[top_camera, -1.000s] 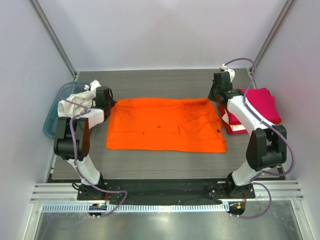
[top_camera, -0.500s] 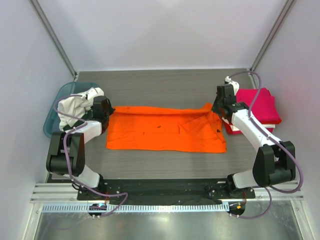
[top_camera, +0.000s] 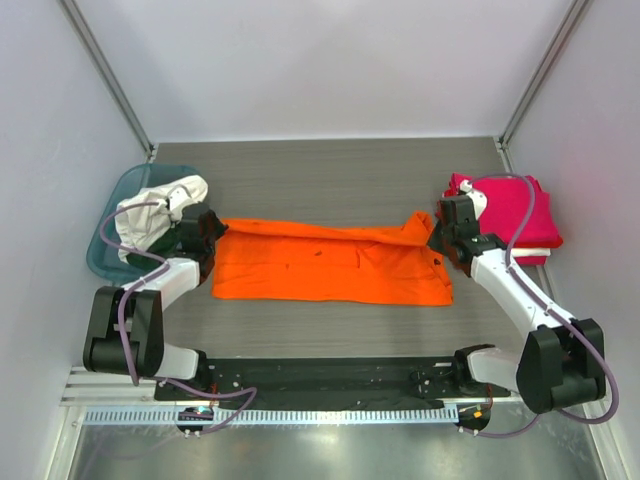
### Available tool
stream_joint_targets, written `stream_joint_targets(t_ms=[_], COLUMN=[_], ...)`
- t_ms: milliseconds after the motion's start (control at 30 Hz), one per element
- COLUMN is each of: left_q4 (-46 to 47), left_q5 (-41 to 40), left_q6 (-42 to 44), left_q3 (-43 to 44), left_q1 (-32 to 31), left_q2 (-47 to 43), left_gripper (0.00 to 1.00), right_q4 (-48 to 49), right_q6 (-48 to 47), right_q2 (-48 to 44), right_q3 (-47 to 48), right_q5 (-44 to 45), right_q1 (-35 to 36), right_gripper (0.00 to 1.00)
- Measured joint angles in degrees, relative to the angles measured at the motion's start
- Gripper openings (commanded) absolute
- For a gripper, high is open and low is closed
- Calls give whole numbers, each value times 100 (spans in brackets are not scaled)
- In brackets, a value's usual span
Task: Fold and stack the t-shirts
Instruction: Fold the tshirt
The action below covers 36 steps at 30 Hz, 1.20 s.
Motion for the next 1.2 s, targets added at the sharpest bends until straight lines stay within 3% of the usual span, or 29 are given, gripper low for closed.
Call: stream_joint_targets(t_ms=[667,1200], left_q4=[105,-31], left_q5=[127,74], left_q6=[-424,-852], left_q3=[-1045,-1161], left_q1=[0,0], left_q2=[-485,-691], left_gripper=[0,0], right_q4=[90,39], right_q6=[752,1307], right_q2=[-1469,-2465], right_q3=[-1537,-2122], right_q5=[-299,-192], right_q1=[57,599], right_gripper=[1,2])
